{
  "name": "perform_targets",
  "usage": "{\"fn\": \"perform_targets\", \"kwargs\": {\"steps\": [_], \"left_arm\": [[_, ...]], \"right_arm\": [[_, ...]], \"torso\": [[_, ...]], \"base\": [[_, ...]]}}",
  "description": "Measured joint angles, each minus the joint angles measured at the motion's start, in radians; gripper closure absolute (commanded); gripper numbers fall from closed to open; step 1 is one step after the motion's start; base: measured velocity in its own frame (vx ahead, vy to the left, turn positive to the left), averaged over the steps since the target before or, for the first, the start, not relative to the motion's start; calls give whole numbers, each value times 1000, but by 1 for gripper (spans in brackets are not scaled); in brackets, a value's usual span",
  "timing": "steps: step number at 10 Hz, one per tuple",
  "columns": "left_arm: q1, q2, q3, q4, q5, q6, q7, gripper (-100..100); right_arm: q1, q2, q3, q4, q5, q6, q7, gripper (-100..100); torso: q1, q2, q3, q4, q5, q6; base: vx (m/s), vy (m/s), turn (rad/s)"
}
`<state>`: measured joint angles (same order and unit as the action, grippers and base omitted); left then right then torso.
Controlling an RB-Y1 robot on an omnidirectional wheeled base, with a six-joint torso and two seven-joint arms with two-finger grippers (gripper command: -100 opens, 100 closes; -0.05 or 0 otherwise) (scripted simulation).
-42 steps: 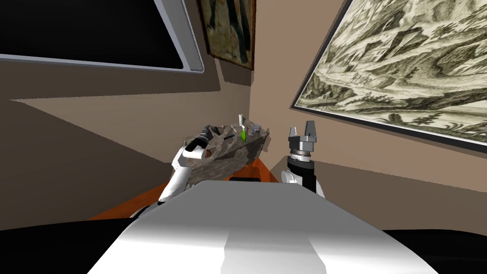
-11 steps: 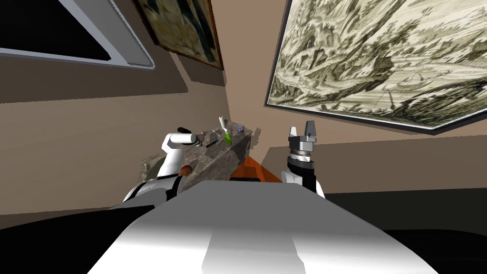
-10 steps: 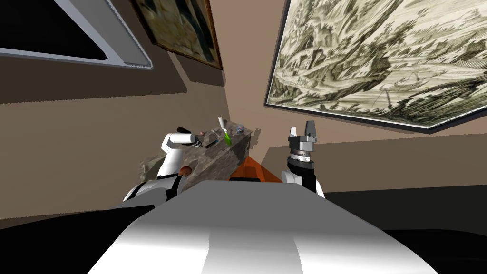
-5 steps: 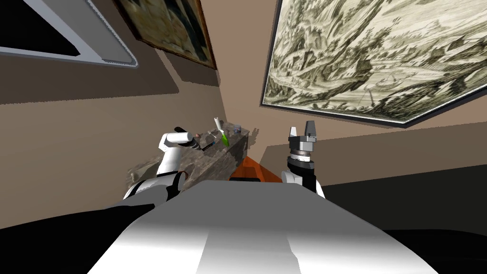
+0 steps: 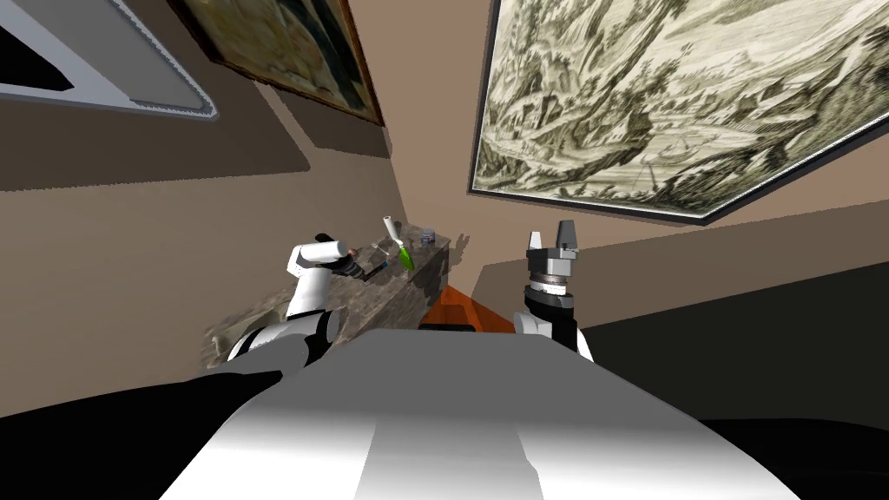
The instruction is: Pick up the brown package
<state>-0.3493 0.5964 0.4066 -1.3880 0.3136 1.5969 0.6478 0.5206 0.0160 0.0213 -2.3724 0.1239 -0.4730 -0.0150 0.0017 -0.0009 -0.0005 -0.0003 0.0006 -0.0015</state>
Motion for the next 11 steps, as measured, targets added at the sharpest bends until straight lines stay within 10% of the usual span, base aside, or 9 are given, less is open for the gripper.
{"fn": "perform_targets", "kwargs": {"steps": [5,6,7,10,11], "left_arm": [[-21,-6,69,86,31,128,21,-100],[-22,-7,71,88,32,132,21,0],[-22,-7,71,87,32,132,21,-100],[-13,-23,65,128,24,78,8,-100],[-12,-24,64,129,24,73,7,100]], "right_arm": [[0,0,0,0,0,0,0,0],[0,0,0,0,0,0,0,0],[0,0,0,0,0,0,0,0],[0,0,0,0,0,0,0,0],[0,0,0,0,0,0,0,0]], "torso": [[1,0,0,0,0,0],[0,0,0,0,0,-1],[-1,1,0,0,0,-1],[-2,-1,0,0,0,-1],[-2,0,0,0,0,-1]], "base": [[16,37,-119],[0,0,0],[12,4,13],[19,2,12],[0,0,0]]}}
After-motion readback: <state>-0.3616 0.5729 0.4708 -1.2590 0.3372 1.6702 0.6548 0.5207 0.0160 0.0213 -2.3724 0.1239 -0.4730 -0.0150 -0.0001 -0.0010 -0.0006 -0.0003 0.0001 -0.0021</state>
